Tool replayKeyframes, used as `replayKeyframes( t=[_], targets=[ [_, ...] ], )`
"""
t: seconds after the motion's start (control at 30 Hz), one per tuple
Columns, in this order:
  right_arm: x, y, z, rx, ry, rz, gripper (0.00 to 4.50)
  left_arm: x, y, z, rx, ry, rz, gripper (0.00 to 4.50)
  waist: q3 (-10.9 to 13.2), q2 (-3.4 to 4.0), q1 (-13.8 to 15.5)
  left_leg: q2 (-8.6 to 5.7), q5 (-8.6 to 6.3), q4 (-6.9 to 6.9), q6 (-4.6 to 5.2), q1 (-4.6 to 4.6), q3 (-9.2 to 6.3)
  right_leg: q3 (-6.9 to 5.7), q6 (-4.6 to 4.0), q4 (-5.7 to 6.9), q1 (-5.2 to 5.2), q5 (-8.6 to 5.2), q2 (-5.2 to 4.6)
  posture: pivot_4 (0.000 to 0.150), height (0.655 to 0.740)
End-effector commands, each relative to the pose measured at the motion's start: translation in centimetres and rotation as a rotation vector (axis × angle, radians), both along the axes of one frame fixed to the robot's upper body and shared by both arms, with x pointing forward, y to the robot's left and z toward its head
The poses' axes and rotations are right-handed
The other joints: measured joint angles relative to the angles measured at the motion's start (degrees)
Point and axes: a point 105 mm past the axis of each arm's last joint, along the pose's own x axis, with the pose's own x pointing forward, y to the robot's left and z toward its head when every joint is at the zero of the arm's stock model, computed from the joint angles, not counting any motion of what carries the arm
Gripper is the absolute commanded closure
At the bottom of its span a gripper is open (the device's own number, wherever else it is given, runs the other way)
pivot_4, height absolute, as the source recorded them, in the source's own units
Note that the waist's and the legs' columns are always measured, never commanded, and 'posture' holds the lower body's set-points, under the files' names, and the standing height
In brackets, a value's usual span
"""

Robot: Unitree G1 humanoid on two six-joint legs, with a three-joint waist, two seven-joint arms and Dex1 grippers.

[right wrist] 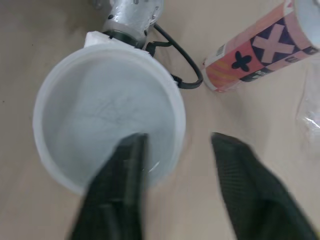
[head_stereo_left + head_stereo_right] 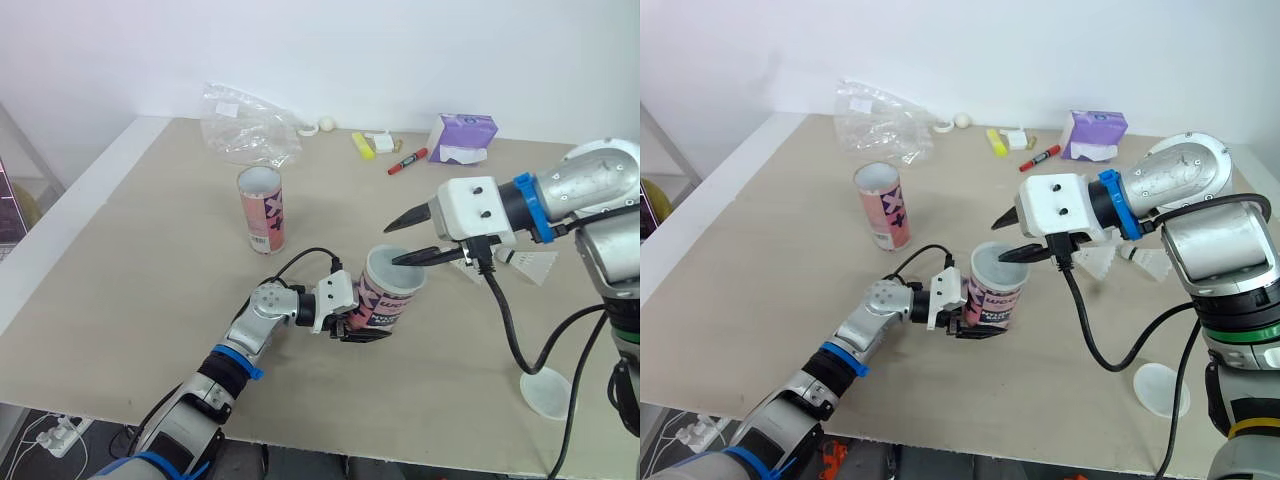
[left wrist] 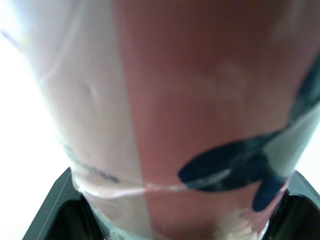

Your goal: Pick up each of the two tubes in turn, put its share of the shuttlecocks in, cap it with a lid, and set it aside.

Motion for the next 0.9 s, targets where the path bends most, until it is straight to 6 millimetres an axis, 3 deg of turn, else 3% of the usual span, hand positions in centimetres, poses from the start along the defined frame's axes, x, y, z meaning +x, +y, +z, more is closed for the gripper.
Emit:
replayKeyframes(
  t=[0.03, 0.17, 0.3, 0.4, 0.5, 0.9],
  targets=[
    [-0.2, -0.2, 2.7, 0.08, -0.064, -0.022, 2.41, 0.6, 1.2, -2.2, 0.069, 0.073, 0.072, 1.42, 0.0, 0.0, 0.0, 0.0, 0.0, 0.0, 0.0, 0.0, 0.0, 0.0, 0.0, 0.0, -0.01, 0.0, 0.0, 0.15, 0.74],
    [-0.7, -0.6, 4.3, 0.2, -0.018, -0.055, 2.41, 0.7, 1.3, -2.1, 0.067, 0.072, 0.076, 1.42, 0.01, 0.0, 0.02, 0.0, 0.01, -0.02, 0.01, -0.03, 0.0, 0.0, 0.0, 0.0, 0.02, 0.0, 0.0, 0.15, 0.74],
    [-2.5, -0.3, 4.0, 0.299, 0.111, -0.033, 2.41, 0.9, 1.3, -1.9, 0.06, 0.071, 0.082, 1.42, 0.01, -0.01, 0.01, 0.0, 0.01, -0.08, 0.01, -0.04, -0.01, 0.0, -0.02, 0.0, 0.12, -0.01, 0.0, 0.15, 0.74],
    [-3.3, 0.0, 2.4, 0.313, 0.186, -0.035, 3.13, 1.0, 1.2, -1.8, 0.054, 0.071, 0.084, 1.42, 0.02, -0.04, 0.02, 0.0, 0.01, -0.11, 0.02, -0.02, -0.02, 0.0, -0.03, 0.0, 0.14, -0.02, 0.01, 0.15, 0.74],
    [-3.3, -0.1, 1.3, 0.325, 0.218, -0.055, 4.38, 1.0, 1.1, -1.7, 0.05, 0.071, 0.085, 1.42, 0.02, -0.03, 0.02, -0.01, 0.01, -0.1, 0.01, -0.03, -0.02, 0.01, -0.03, 0.0, 0.11, -0.02, -0.01, 0.15, 0.74],
    [-1.8, -0.6, -2.9, 0.264, 0.254, -0.103, 4.45, 0.9, 1.0, -1.7, 0.044, 0.071, 0.086, 1.42, 0.03, -0.07, 0.01, -0.02, 0.01, -0.1, 0.0, -0.01, -0.02, 0.0, -0.03, 0.0, -0.07, -0.02, 0.0, 0.15, 0.74]
  ],
)
